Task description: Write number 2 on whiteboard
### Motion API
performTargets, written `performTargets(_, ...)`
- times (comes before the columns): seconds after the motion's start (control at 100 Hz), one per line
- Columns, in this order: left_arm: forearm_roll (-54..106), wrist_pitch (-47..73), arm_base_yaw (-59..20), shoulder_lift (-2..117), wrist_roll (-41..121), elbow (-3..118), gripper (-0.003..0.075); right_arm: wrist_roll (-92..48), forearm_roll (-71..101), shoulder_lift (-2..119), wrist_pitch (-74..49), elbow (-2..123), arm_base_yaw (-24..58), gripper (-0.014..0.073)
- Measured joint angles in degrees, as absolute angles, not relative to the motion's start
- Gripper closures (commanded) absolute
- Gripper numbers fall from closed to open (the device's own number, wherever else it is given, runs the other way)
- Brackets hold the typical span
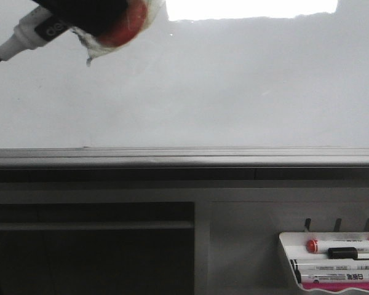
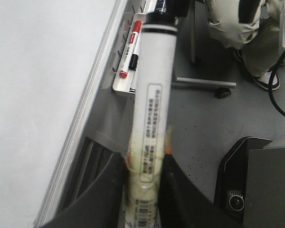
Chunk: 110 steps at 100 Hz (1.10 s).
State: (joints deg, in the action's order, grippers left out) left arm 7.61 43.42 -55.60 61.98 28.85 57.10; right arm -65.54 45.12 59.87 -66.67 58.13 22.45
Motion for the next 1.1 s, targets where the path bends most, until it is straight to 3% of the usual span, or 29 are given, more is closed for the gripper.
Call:
performTargets(0.57,7.61,43.42,-55.60,61.98,28.85,57.10,0.0680,-65.13,43.86,67.05,-68.31,64.93,23.32,0.0337)
performTargets(1.1,7.13,43.29,-55.60,61.98,28.85,57.10,0.0680,-62.36,36.14,77.10,-67.75,75.03,34.88,0.0337)
